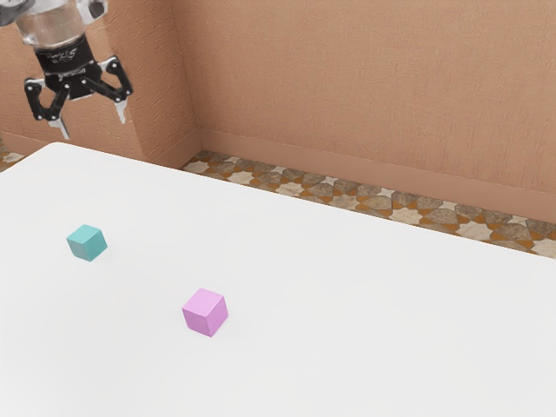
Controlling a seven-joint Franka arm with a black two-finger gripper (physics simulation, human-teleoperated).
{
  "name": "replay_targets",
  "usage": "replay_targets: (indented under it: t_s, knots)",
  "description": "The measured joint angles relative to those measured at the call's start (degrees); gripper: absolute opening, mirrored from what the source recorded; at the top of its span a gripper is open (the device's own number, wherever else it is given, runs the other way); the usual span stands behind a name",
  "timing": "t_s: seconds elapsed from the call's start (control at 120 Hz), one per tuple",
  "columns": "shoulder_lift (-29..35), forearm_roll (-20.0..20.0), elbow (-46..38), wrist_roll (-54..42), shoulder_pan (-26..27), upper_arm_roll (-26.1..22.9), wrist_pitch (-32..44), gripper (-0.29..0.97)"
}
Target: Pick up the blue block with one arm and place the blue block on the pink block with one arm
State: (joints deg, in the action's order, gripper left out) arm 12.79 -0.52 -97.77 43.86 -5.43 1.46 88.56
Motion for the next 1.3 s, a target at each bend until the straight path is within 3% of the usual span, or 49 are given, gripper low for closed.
replay_targets:
  t_s: [0.383, 0.517, 0.783, 1.067, 1.3]
  knots:
    - [4.68, -0.71, -7.71, 22.26, -1.29, 0.41, -5.70, 0.68]
    - [4.15, -1.25, -11.66, 23.85, -5.92, 0.71, -3.28, 0.68]
    - [-5.98, -3.45, -15.62, 9.96, -14.48, 2.00, 10.88, 0.68]
    - [-12.92, -3.56, -17.29, -9.96, -16.99, 2.06, 24.08, 0.68]
    - [-14.61, -3.67, -24.60, -24.75, -18.86, 2.06, 37.84, 0.68]
